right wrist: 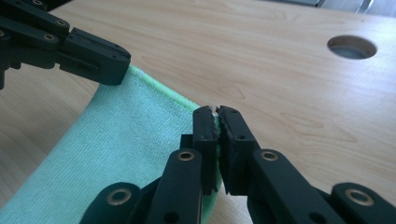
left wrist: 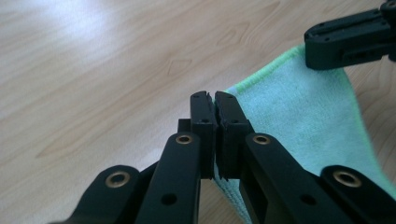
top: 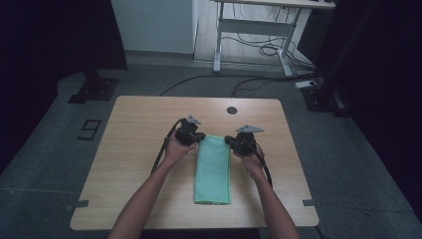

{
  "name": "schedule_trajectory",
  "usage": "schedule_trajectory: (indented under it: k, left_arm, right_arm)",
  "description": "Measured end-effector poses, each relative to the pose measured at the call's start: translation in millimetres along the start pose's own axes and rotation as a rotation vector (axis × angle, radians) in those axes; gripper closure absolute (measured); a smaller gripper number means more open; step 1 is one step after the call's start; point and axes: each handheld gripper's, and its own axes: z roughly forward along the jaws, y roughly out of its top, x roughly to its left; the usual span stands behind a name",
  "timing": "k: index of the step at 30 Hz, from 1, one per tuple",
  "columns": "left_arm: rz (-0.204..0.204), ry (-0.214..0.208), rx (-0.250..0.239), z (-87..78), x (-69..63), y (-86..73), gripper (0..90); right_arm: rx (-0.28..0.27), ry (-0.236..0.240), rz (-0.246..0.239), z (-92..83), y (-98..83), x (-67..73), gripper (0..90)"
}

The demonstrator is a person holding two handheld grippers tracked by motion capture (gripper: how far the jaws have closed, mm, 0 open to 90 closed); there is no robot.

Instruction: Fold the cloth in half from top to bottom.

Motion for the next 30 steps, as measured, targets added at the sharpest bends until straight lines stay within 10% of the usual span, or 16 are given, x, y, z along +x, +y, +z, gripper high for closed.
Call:
schedule_trajectory:
  k: [30]
  left_arm:
    - [0.088, -0.03, -0.083, -50.6, -38.9, -35.9, 86.2]
  right_arm:
    - [-0.076, 0.088, -0.07, -46.4, -27.2, 33.8, 85.1]
